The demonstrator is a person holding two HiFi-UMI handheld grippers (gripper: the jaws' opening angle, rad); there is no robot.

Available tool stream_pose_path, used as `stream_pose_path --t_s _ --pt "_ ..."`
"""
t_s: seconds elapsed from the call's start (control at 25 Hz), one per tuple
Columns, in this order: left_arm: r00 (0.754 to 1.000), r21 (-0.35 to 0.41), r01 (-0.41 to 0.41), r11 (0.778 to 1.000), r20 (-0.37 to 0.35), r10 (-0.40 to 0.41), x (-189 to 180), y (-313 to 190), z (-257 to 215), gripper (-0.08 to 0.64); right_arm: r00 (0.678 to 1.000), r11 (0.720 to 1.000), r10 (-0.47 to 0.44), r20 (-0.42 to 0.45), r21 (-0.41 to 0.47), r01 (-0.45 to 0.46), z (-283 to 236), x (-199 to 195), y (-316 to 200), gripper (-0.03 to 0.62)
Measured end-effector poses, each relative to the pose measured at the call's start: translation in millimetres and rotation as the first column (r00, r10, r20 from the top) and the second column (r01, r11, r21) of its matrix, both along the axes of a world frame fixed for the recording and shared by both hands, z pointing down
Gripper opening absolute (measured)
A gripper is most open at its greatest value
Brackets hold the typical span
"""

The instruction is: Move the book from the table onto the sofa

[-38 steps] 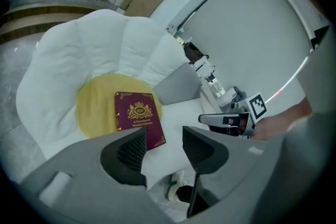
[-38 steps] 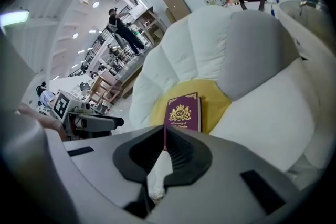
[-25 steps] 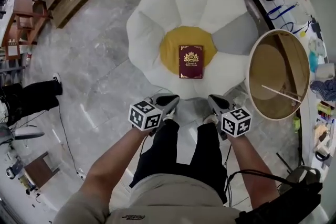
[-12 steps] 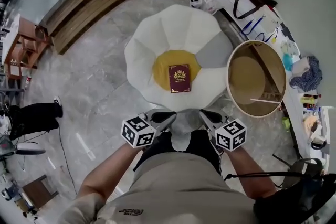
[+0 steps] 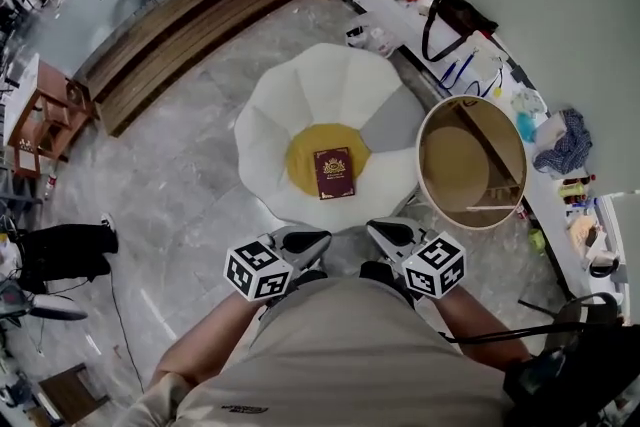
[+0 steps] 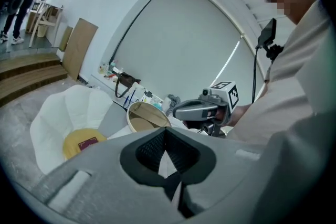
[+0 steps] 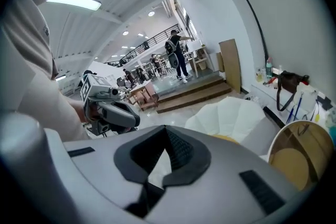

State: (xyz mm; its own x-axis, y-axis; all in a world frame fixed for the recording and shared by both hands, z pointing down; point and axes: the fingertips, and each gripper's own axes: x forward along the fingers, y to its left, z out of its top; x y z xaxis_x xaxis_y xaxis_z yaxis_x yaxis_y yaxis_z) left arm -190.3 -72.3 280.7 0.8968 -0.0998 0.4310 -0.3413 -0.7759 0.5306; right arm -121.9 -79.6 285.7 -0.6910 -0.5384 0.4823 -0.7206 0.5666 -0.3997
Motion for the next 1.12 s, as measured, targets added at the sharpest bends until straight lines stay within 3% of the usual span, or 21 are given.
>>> stream_pose_path --t_s 0.32,0.72,1.12 --pt "0.998 0.037 -0.057 0.998 -0.029 0.058 -10 14 -15 0.008 0.999 0.999 0.035 0.014 0.024 -0.035 -22 -15 13 0.012" --pt "0.994 0.078 -0.110 0.991 0.021 0.109 -27 13 -2 0.008 0.998 0.997 0.070 -0.011 0.027 -0.069 -24 -35 19 0.012" --pt "0.990 0.054 -0.140 0.989 0.022 0.139 -26 4 10 0.008 0.994 0.994 0.110 -0.017 0.015 -0.110 -18 -37 10 0.012"
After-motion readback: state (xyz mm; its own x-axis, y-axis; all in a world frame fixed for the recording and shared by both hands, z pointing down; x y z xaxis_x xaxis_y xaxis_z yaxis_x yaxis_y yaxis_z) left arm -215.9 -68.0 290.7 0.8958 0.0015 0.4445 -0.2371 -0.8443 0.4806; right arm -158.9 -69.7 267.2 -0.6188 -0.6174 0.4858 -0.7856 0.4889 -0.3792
